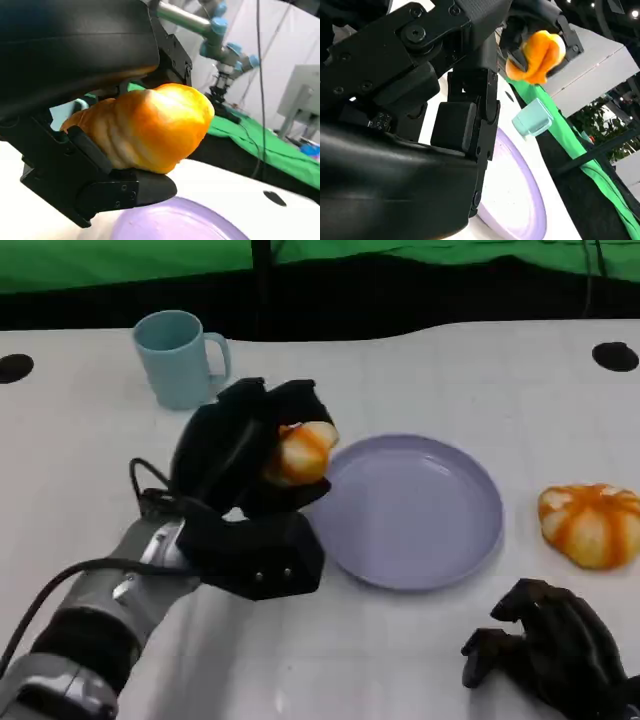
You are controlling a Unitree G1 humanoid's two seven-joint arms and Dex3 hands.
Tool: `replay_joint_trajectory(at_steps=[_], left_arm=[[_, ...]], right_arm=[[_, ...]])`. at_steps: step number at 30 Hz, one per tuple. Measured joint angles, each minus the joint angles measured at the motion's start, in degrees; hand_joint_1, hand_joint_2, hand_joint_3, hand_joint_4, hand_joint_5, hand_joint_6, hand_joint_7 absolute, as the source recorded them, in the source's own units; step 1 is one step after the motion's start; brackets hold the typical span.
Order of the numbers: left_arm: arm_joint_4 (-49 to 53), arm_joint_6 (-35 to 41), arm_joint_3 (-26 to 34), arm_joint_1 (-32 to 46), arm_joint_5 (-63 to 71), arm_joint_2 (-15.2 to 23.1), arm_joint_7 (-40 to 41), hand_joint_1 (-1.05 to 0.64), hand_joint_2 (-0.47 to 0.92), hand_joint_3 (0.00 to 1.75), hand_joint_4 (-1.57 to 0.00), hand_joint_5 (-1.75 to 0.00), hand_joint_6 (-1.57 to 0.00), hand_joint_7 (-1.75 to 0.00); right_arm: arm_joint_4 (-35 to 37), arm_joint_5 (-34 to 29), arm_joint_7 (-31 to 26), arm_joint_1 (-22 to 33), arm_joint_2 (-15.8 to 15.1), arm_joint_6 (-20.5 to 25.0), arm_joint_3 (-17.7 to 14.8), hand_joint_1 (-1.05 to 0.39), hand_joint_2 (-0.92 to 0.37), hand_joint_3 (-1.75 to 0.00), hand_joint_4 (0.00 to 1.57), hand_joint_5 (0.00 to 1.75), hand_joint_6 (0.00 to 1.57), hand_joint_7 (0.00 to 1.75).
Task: Grasp the bread from the table and place it into the plate.
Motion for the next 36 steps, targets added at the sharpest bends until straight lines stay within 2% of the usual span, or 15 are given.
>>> replay_joint_trajectory(at_steps=[4,13,18,23,27,31,36], left_arm=[[2.9,-1.0,-1.2,-2.5,0.2,-1.3,-0.2,-0.29,0.50,0.99,-0.86,-1.75,-0.65,-1.72],[9.9,2.1,-4.6,-8.6,1.2,-6.9,-1.2,-0.32,0.50,1.09,-0.90,-1.75,-0.66,-1.74],[12.9,3.7,-6.0,-10.7,2.2,-9.2,-1.2,-0.30,0.50,1.11,-0.92,-1.75,-0.68,-1.70],[15.6,5.8,-7.8,-12.5,3.7,-11.3,-0.6,-0.33,0.53,1.12,-0.93,-1.75,-0.69,-1.58],[16.9,8.6,-9.4,-13.8,5.2,-12.4,0.4,-0.29,0.56,1.06,-0.95,-1.75,-0.63,-1.70],[17.7,10.3,-10.7,-14.6,6.7,-13.3,0.5,-0.29,0.67,0.89,-0.86,-1.75,-0.62,-1.53],[18.6,11.5,-11.2,-15.2,6.7,-13.8,-1.2,-0.30,0.71,0.83,-0.83,-1.75,-0.61,-1.50]], right_arm=[[0.0,0.0,-0.2,0.0,0.0,0.0,0.3,-1.05,-0.72,0.00,1.57,0.74,1.57,0.38],[-0.2,0.1,-0.6,0.1,0.0,0.0,0.7,-1.05,-0.71,0.00,1.57,0.76,1.57,0.39],[-0.3,0.1,-0.5,0.2,0.0,0.0,0.7,-1.05,-0.72,-0.01,1.57,0.75,1.57,0.38],[-0.4,0.1,-0.5,0.3,0.1,-0.1,0.8,-1.05,-0.72,0.00,1.57,0.75,1.57,0.39],[-0.9,0.1,-0.8,0.5,0.1,-0.1,0.9,-1.05,-0.72,0.00,1.57,0.76,1.57,0.39],[-1.0,0.1,-0.8,0.5,0.2,-0.1,0.9,-1.05,-0.73,-0.01,1.57,0.76,1.57,0.39],[-1.1,0.1,-0.8,0.7,0.3,-0.2,1.0,-1.05,-0.73,-0.01,1.57,0.76,1.57,0.39]])
